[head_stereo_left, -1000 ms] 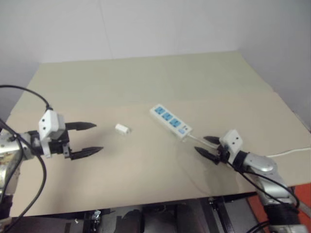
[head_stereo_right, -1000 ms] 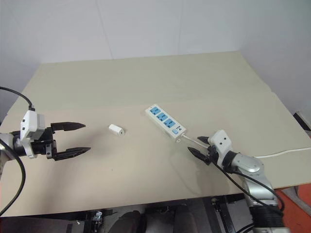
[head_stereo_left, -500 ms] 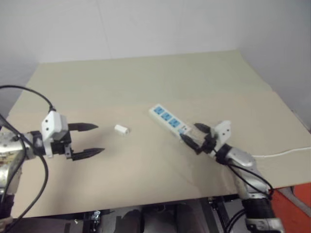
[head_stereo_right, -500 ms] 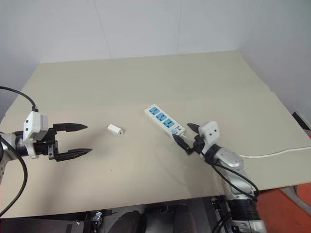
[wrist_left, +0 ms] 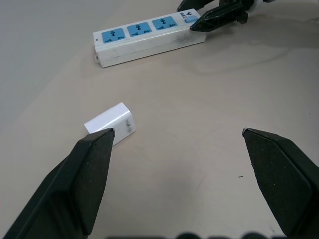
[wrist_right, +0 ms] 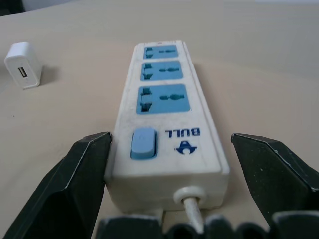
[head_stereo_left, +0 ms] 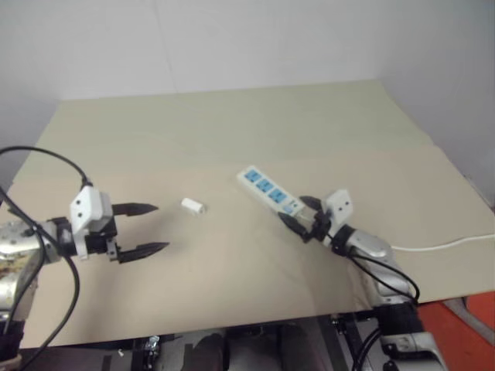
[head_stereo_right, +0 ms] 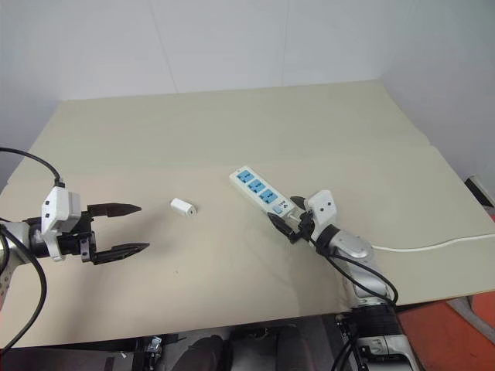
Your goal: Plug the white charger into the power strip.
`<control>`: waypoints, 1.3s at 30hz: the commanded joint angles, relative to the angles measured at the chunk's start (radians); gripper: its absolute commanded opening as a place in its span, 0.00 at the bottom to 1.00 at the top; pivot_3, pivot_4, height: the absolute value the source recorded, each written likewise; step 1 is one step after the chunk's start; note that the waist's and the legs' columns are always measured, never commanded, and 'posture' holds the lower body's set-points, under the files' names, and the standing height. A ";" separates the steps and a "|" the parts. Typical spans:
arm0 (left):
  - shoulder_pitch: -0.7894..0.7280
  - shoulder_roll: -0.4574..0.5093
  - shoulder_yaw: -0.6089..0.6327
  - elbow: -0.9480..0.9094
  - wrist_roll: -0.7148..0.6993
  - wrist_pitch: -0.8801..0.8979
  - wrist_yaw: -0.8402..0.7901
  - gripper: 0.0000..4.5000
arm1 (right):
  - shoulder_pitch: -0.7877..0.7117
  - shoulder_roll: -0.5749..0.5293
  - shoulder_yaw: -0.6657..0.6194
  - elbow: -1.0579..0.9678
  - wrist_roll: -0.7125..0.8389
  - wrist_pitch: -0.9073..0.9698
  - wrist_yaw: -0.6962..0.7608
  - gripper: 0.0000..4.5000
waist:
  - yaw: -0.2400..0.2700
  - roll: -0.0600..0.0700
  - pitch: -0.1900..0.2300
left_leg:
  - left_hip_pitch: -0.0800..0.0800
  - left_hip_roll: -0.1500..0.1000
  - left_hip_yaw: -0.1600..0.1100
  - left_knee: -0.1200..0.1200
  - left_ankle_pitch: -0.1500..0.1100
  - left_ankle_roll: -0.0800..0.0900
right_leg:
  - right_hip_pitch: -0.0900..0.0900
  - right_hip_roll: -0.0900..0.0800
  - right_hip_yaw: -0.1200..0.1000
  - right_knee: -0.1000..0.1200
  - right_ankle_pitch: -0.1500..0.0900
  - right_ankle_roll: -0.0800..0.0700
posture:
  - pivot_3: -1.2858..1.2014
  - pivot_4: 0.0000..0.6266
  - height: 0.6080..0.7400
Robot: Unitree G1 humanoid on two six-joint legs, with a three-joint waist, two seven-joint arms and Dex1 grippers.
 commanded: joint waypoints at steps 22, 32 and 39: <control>-0.017 -0.017 0.012 -0.012 -0.010 -0.039 0.004 1.00 | -0.030 0.037 0.042 0.070 -0.031 -0.044 0.016 0.76 | -0.002 -0.001 -0.001 | 0.001 0.004 0.001 0.000 -0.001 -0.001 | 0.000 0.005 0.001 0.000 0.001 -0.002 | 0.52 0.24 1.00; -0.018 -0.002 0.028 -0.015 -0.012 -0.036 0.000 1.00 | 0.078 -0.232 -0.028 -0.023 0.082 -0.118 0.351 0.76 | 0.008 -0.001 -0.001 | 0.000 0.004 0.001 0.001 -0.002 -0.001 | 0.000 0.005 0.000 -0.002 0.001 -0.002 | 0.52 0.24 1.00; -0.114 -0.005 -0.030 0.014 0.000 -0.029 -0.003 1.00 | 0.108 -0.356 -0.037 -0.024 0.219 -0.119 0.658 0.76 | 0.001 -0.001 -0.001 | 0.001 0.006 0.003 0.002 -0.002 0.000 | 0.002 0.007 0.001 -0.002 0.002 -0.003 | 0.52 0.24 1.00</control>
